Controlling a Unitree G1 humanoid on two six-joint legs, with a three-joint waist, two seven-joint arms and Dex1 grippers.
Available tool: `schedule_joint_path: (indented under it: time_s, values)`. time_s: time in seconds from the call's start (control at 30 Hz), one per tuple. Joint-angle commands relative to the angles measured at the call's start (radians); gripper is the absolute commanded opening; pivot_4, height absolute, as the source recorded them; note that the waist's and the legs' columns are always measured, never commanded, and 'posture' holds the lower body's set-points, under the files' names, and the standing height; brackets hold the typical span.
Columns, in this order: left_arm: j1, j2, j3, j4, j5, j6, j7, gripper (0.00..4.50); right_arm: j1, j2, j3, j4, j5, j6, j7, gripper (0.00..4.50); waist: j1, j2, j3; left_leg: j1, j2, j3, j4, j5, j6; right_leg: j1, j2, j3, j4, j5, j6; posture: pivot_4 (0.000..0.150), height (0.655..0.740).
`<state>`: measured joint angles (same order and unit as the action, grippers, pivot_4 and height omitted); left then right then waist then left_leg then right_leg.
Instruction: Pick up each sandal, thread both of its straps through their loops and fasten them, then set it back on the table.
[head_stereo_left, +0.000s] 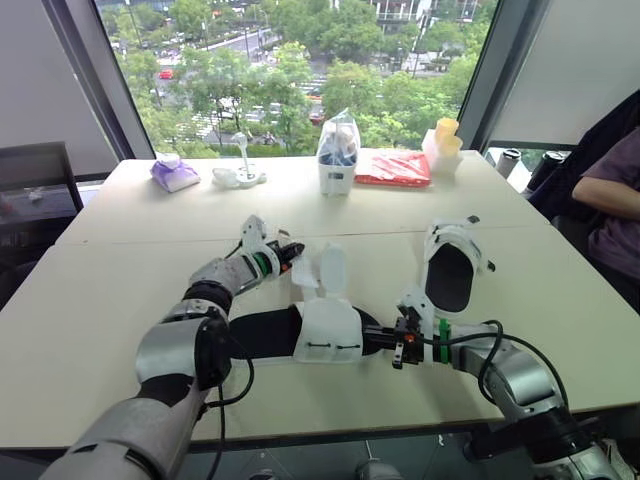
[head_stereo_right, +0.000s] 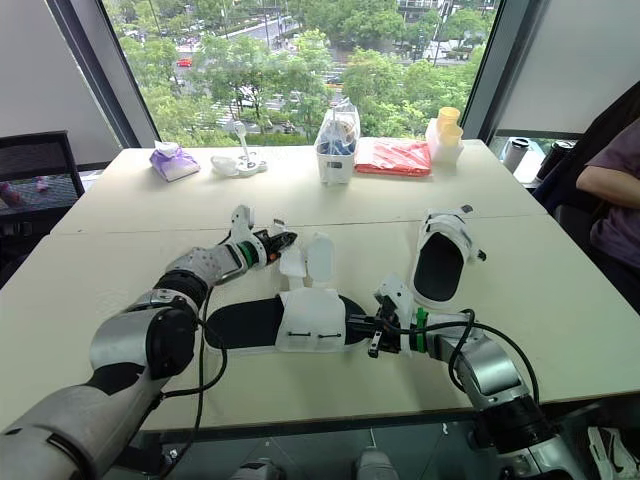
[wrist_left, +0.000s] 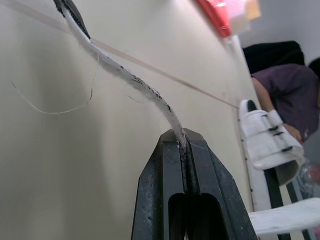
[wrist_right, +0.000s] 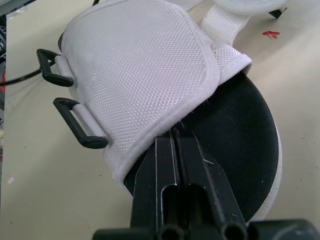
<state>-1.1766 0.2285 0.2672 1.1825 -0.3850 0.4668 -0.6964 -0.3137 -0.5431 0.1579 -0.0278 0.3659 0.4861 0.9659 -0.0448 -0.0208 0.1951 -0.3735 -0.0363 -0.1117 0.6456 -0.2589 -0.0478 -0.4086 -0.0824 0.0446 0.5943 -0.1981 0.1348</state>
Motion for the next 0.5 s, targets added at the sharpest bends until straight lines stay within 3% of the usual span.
schedule_joint_path:
  time_s: [0.03, 0.13, 0.23, 0.33, 0.5]
  values:
    - [0.058, 0.030, -0.150, -0.267, 0.088, -0.134, -0.217, 0.03, 0.019, -0.012, 0.014, 0.031, -0.040, 0.009, -0.015, 0.00, 0.001, 0.000, 0.000, 0.000, 0.000, 0.000, 0.000, 0.000, 0.000, 0.000, 0.000, 0.000, 0.000, 0.000, 0.000, 0.150, 0.7400]
    - [0.245, 0.052, -0.282, -0.610, 0.147, -0.311, -0.327, 0.03, 0.010, -0.021, 0.019, 0.048, -0.043, 0.001, 0.000, 0.00, -0.001, 0.002, -0.001, 0.001, 0.001, 0.003, -0.002, 0.000, 0.000, 0.000, -0.001, 0.002, 0.000, 0.002, -0.004, 0.150, 0.7400]
    - [0.412, 0.109, -0.383, -0.788, 0.239, -0.570, -0.393, 0.03, 0.000, -0.025, 0.023, 0.063, -0.044, -0.005, 0.010, 0.00, 0.003, 0.002, -0.001, 0.001, 0.001, 0.002, -0.003, 0.000, 0.000, -0.001, -0.001, 0.002, -0.001, 0.002, -0.005, 0.150, 0.7400]
    - [0.495, 0.170, -0.425, -0.787, 0.333, -0.886, -0.388, 0.03, -0.011, -0.026, 0.024, 0.078, -0.044, -0.008, 0.017, 0.00, 0.005, 0.002, -0.001, 0.000, 0.001, 0.002, -0.002, 0.000, 0.000, -0.001, -0.001, 0.002, -0.001, 0.000, -0.008, 0.150, 0.7400]
    - [0.439, 0.269, -0.401, -0.512, 0.620, -1.590, -0.103, 0.03, -0.027, -0.023, 0.026, 0.116, -0.048, -0.024, 0.024, 0.00, 0.015, 0.001, -0.001, 0.000, 0.001, 0.002, 0.000, 0.000, 0.000, 0.000, -0.001, 0.002, -0.003, -0.001, -0.007, 0.150, 0.7400]
